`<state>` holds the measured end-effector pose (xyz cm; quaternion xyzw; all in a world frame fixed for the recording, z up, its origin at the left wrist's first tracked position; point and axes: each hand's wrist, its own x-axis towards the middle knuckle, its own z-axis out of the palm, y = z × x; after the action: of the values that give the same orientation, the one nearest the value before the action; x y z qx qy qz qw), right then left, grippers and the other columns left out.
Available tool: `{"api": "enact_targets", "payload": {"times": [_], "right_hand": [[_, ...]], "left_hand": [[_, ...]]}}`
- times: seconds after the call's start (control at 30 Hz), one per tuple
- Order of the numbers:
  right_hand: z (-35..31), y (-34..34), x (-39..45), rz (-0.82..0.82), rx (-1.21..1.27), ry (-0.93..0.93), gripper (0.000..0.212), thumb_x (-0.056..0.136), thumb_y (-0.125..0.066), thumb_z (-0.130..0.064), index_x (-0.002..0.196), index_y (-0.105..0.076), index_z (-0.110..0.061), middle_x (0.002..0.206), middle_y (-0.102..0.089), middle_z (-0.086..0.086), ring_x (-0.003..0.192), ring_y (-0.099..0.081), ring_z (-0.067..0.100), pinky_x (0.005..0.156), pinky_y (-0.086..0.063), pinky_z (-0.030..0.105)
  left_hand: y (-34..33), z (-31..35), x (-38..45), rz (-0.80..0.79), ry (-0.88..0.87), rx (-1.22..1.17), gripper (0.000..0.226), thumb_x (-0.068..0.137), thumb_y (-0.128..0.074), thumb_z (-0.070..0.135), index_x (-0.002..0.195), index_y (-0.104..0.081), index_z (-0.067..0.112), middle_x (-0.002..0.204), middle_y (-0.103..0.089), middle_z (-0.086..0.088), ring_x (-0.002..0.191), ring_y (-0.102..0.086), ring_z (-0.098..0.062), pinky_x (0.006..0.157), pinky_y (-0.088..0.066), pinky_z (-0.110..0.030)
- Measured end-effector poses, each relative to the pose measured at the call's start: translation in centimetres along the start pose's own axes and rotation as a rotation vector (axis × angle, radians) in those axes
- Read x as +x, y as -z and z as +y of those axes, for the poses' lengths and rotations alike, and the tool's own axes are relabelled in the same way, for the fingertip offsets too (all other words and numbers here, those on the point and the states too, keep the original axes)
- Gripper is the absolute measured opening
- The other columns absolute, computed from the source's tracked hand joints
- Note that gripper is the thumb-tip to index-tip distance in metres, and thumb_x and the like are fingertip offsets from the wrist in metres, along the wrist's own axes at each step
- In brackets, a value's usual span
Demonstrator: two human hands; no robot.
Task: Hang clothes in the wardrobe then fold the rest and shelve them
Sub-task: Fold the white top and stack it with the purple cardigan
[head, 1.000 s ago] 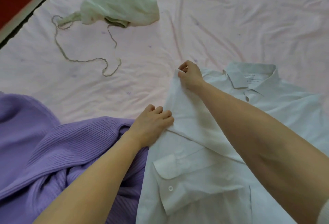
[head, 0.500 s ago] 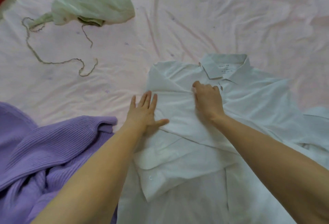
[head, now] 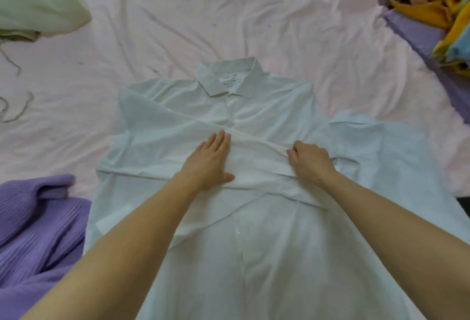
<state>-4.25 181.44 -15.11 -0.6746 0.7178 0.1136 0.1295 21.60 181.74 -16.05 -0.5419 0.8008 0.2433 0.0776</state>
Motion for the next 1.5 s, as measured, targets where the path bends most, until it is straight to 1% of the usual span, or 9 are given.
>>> {"api": "enact_targets", "payload": {"times": [0.13, 0.27, 0.5, 0.67, 0.83, 0.93, 1.07, 1.27, 1.5], "right_hand": [[3.1, 1.1, -0.5, -0.023, 0.213, 0.074, 0.035, 0.099, -0.045, -0.028, 0.065, -0.036, -0.02, 0.082, -0.056, 0.01, 0.082, -0.053, 0.03, 0.065, -0.03, 0.034], [4.3, 1.6, -1.4, -0.028, 0.398, 0.055, 0.03, 0.096, -0.053, -0.028, 0.07, -0.05, -0.013, 0.077, -0.055, 0.007, 0.074, -0.048, 0.023, 0.063, -0.031, 0.034], [5.5, 2.5, -2.9, -0.187, 0.596, -0.041, 0.032, 0.093, -0.058, -0.026, 0.065, -0.051, -0.013, 0.065, -0.048, 0.0, 0.065, -0.045, 0.016, 0.055, -0.032, 0.025], [3.9, 0.6, -3.9, 0.101, -0.085, 0.061, 0.026, 0.09, -0.049, -0.009, 0.116, -0.053, -0.007, 0.11, -0.059, 0.016, 0.102, -0.056, 0.035, 0.079, -0.04, 0.04], [-1.0, -3.8, -2.9, 0.127, -0.025, 0.362, 0.066, 0.095, -0.021, -0.047, 0.152, -0.021, -0.015, 0.16, -0.015, 0.008, 0.148, -0.012, 0.024, 0.12, -0.008, 0.04], [0.9, -7.0, -4.0, 0.038, -0.041, 0.194, 0.066, 0.098, -0.012, -0.055, 0.153, 0.004, -0.021, 0.161, 0.008, -0.003, 0.148, 0.008, 0.014, 0.119, 0.011, 0.034], [2.0, -8.1, -6.7, 0.137, -0.055, -0.059, 0.078, 0.089, 0.004, -0.056, 0.153, 0.0, -0.012, 0.161, 0.005, 0.006, 0.148, 0.007, 0.019, 0.117, 0.011, 0.035], [0.5, -7.3, -5.3, 0.182, -0.039, 0.196, 0.071, 0.093, -0.011, -0.056, 0.153, -0.015, -0.018, 0.161, -0.012, 0.004, 0.148, -0.011, 0.02, 0.119, 0.002, 0.036], [2.9, -7.4, -8.5, 0.035, -0.009, -0.099, 0.068, 0.1, -0.014, -0.05, 0.153, 0.002, -0.011, 0.161, 0.006, 0.004, 0.148, 0.007, 0.014, 0.119, 0.011, 0.033]], "left_hand": [[-1.6, 1.6, 1.6, -0.07, 0.075, 0.05, 0.127, 0.075, -0.068, 0.062, 0.149, 0.022, 0.014, 0.158, 0.026, -0.008, 0.146, 0.018, -0.029, 0.12, 0.001, -0.047], [-1.3, 2.3, 1.9, -0.121, 0.081, 0.062, 0.127, 0.072, -0.067, 0.066, 0.15, 0.022, 0.02, 0.157, 0.028, -0.005, 0.146, 0.02, -0.03, 0.119, 0.002, -0.05], [-0.5, 3.1, 0.6, 0.249, -0.079, 0.103, 0.078, 0.09, -0.001, 0.062, 0.153, -0.019, 0.02, 0.161, -0.013, 0.0, 0.149, -0.007, -0.02, 0.12, 0.001, -0.04], [-2.0, 3.3, 1.0, 0.063, 0.018, 0.201, 0.074, 0.097, -0.019, 0.057, 0.154, 0.005, 0.016, 0.161, 0.011, -0.005, 0.148, 0.012, -0.027, 0.118, 0.007, -0.046], [-3.8, 2.4, 1.3, 0.418, -0.008, 0.206, 0.07, 0.098, -0.02, 0.052, 0.153, -0.014, 0.008, 0.161, -0.008, -0.011, 0.148, -0.006, -0.029, 0.119, -0.002, -0.048], [-5.5, 0.9, 1.2, 0.203, 0.106, 0.184, 0.078, 0.094, -0.01, 0.063, 0.153, 0.008, 0.017, 0.161, 0.013, -0.003, 0.148, 0.013, -0.023, 0.119, 0.009, -0.046], [-6.4, 0.4, 1.4, 0.149, 0.116, 0.171, 0.079, 0.091, -0.005, 0.066, 0.152, 0.016, 0.019, 0.159, 0.021, 0.0, 0.146, 0.021, -0.022, 0.118, 0.012, -0.046], [-5.3, -0.1, 0.9, 0.427, 0.049, 0.239, 0.077, 0.094, -0.017, 0.062, 0.155, -0.002, 0.017, 0.162, 0.006, -0.006, 0.148, 0.007, -0.029, 0.118, 0.009, -0.05], [-3.6, 0.7, -0.1, 0.131, 0.293, 0.091, 0.077, 0.096, -0.016, 0.061, 0.154, 0.006, 0.015, 0.161, 0.011, -0.007, 0.148, 0.009, -0.031, 0.118, 0.004, -0.052]]}}
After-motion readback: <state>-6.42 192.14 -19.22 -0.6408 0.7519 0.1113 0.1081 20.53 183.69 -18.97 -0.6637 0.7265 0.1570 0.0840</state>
